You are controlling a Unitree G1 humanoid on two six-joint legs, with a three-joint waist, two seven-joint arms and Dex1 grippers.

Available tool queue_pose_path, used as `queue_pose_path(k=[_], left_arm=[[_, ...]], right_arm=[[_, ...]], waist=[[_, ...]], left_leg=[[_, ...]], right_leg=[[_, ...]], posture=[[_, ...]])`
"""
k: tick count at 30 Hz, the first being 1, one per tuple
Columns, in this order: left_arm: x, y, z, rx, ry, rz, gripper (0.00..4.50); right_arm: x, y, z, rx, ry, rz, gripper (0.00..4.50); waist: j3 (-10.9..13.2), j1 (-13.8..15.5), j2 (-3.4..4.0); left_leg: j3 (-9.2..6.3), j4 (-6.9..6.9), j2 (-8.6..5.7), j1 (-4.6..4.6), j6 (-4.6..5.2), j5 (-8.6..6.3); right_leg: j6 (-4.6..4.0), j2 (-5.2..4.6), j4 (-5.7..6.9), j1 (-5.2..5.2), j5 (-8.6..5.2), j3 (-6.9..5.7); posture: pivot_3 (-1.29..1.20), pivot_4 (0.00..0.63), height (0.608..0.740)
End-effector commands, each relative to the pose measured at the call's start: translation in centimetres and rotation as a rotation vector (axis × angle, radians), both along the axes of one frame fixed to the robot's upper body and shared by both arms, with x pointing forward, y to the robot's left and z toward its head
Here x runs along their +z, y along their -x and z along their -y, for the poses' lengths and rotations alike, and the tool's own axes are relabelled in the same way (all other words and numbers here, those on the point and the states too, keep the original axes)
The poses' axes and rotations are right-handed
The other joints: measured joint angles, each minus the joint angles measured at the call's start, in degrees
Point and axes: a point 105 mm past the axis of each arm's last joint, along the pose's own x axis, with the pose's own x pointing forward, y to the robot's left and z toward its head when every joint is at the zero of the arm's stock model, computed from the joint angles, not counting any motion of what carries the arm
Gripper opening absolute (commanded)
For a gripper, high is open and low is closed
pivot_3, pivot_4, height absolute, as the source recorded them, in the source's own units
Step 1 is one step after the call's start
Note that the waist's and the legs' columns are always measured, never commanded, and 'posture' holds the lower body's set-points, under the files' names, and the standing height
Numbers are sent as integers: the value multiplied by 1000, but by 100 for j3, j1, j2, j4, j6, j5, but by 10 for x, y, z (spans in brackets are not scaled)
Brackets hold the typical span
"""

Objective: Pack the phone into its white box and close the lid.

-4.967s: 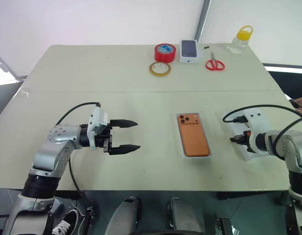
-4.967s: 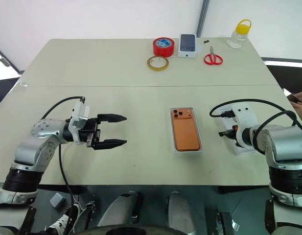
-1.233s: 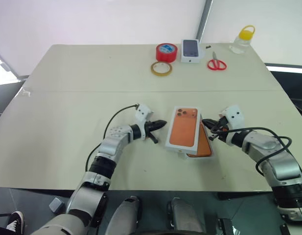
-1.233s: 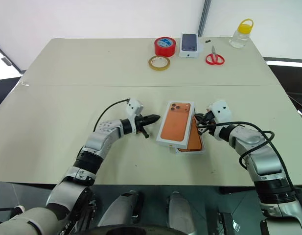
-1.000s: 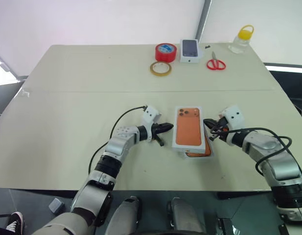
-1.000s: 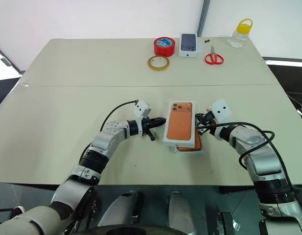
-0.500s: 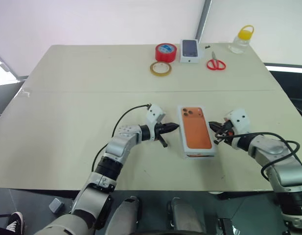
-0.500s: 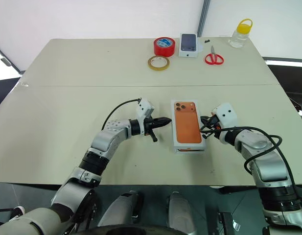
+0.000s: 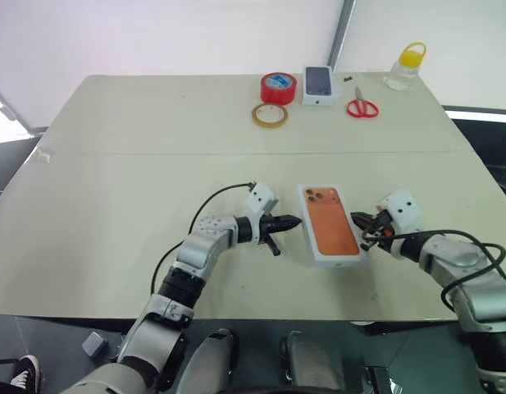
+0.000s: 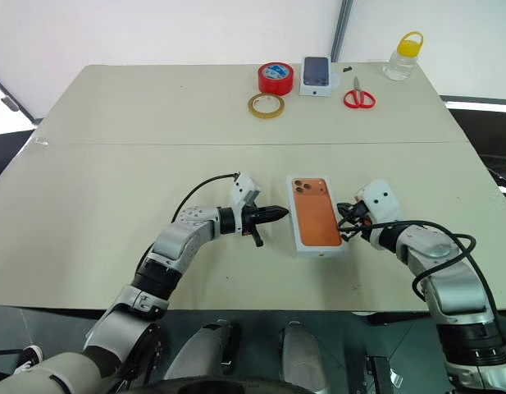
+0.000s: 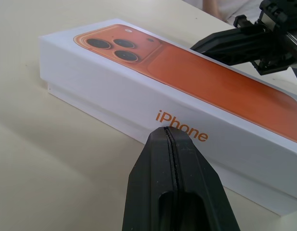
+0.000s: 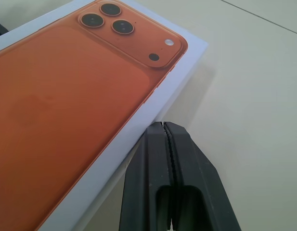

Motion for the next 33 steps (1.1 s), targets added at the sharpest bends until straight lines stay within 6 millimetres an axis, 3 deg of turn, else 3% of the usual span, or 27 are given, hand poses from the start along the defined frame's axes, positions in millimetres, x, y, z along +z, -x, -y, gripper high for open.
queue_pose_path(k=[1,7,10,16,19,22,24,27,33], left_arm=[[10,6,8,-43,12,46,0],[17,-6,-1,22,46,45,0],[48,-21,-7,71,150,48,0],[69,-20,18,1,178,96,0],[60,-15,33,-32,155,91,0],[37,-8,42,-64,76,93,0],[18,-7,39,-68,-3,73,0],[-1,-5,32,-74,-59,33,0],[-3,-9,23,-48,-67,45,0]], right_arm=[[11,2,-10,50,10,51,43],[16,-2,2,20,45,72,43],[29,-12,18,-42,24,109,43],[48,-15,2,10,-71,167,43],[46,-5,-17,110,-138,131,43],[15,21,-32,247,-71,-7,43],[3,29,-32,259,-15,-38,43],[-10,30,-25,229,60,-64,43],[-9,23,-23,189,78,-36,43]], waist=[[0,1,0],[0,0,0],[1,1,-1],[0,0,-1],[0,2,-1],[0,5,-1],[1,6,-2],[-4,-28,4],[-10,-11,-4]], left_leg=[[0,0,0,0,0,0],[0,1,0,0,0,0],[0,3,0,0,0,0],[1,3,-1,0,-8,4],[2,4,-1,0,-21,12],[1,4,-1,0,-1,0],[1,3,-2,0,-1,0],[7,5,0,8,1,-1],[4,8,1,13,1,-1]], right_leg=[[0,0,0,0,0,0],[0,0,0,0,0,0],[0,0,2,-1,0,0],[2,0,-3,3,0,-1],[2,0,-2,3,0,-1],[3,1,-2,3,0,-2],[4,1,-4,4,0,-2],[4,2,2,6,1,1],[5,1,-2,17,1,2]], posture=[[0,150,740],[0,150,740],[0,150,740],[0,150,740],[0,150,740],[0,150,740],[0,150,740],[0,150,740],[0,150,740]])
